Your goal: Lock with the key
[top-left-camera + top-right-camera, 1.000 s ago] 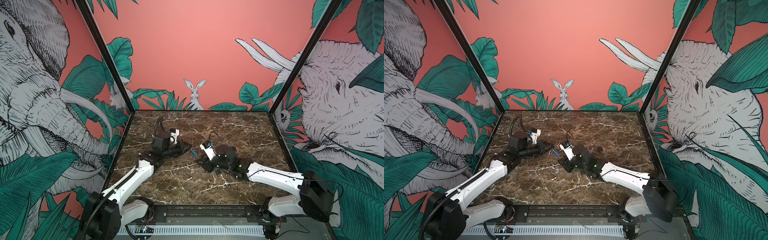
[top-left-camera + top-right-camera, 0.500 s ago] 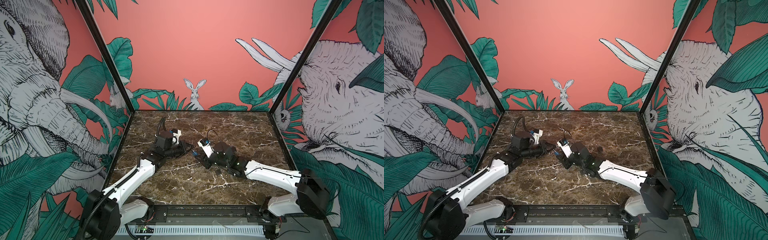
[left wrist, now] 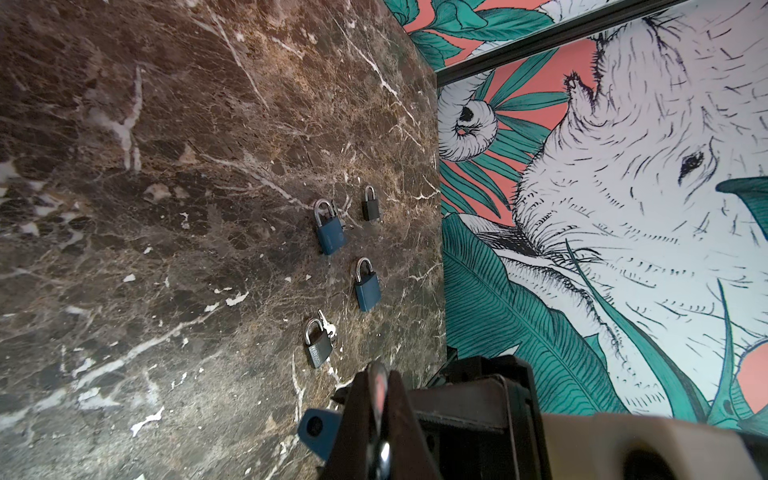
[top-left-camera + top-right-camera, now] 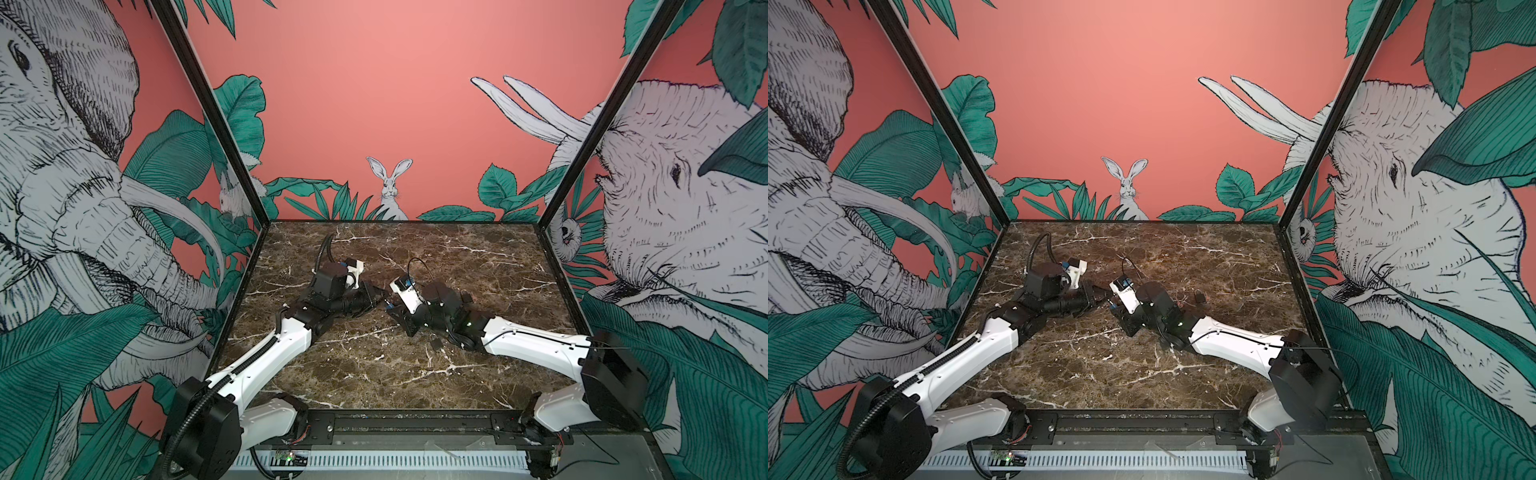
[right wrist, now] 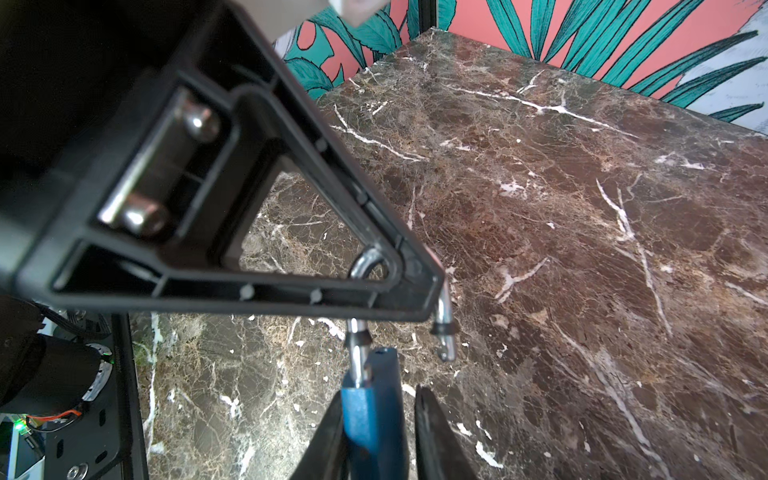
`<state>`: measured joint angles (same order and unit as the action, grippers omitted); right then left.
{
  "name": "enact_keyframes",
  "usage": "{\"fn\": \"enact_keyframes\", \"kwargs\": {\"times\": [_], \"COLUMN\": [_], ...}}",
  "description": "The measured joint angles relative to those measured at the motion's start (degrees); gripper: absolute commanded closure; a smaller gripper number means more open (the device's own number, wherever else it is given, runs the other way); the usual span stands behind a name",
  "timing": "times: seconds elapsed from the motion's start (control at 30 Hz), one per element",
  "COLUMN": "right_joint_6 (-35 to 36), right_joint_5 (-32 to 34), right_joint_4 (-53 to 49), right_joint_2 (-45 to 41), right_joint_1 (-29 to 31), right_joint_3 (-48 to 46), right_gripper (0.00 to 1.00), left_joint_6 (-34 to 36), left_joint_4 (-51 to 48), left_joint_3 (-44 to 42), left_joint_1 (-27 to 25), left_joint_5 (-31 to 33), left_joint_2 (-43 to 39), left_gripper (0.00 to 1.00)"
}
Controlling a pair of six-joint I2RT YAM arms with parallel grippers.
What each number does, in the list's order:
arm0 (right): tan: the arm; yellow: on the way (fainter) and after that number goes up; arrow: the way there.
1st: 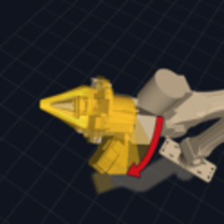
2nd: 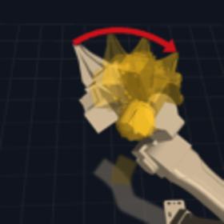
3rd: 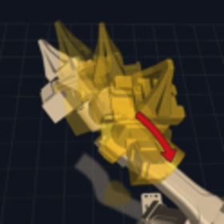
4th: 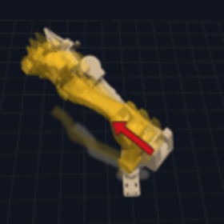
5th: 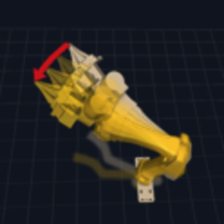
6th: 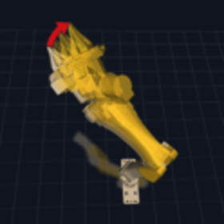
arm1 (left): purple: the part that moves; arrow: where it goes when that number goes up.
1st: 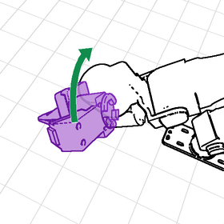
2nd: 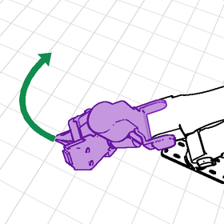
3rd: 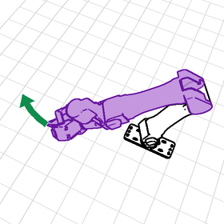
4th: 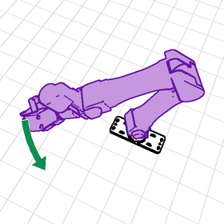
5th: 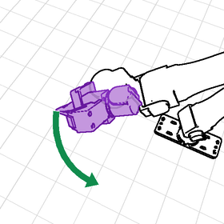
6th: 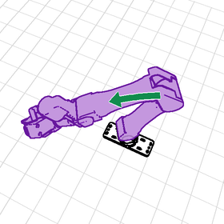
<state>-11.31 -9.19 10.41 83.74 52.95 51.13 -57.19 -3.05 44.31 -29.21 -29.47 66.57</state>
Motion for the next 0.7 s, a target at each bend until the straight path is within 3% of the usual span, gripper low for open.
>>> {"fn": "enact_keyframes", "kwargs": {"times": [0.13, 0.53, 0.63, 0.7], "right_joint_6": [0.7, 1.0, 1.1, 1.1], "right_joint_5": [-0.6, -1.0, -2.3, -3.6], "right_joint_4": [-0.2, -3.2, -5.7, -8.7], "right_joint_2": [0.1, -0.2, -0.9, -1.8], "right_joint_1": [0.2, 0.0, -0.2, -0.5], "right_joint_3": [0.6, 1.8, 2.8, 3.6], "right_gripper": [0.99, 1.0, 1.0, 1.0], "left_joint_6": [0.0, 1.1, 3.4, 6.1], "left_joint_4": [0.0, -0.8, -4.5, -8.0], "left_joint_3": [0.2, 0.8, 2.9, 5.7], "left_joint_1": [0.0, 0.0, -0.3, -0.2], "left_joint_5": [0.1, 0.8, 1.6, 2.9], "left_joint_2": [0.0, 0.0, 0.0, 0.0], "left_gripper": [1.0, 1.0, 0.75, 0.67]}}
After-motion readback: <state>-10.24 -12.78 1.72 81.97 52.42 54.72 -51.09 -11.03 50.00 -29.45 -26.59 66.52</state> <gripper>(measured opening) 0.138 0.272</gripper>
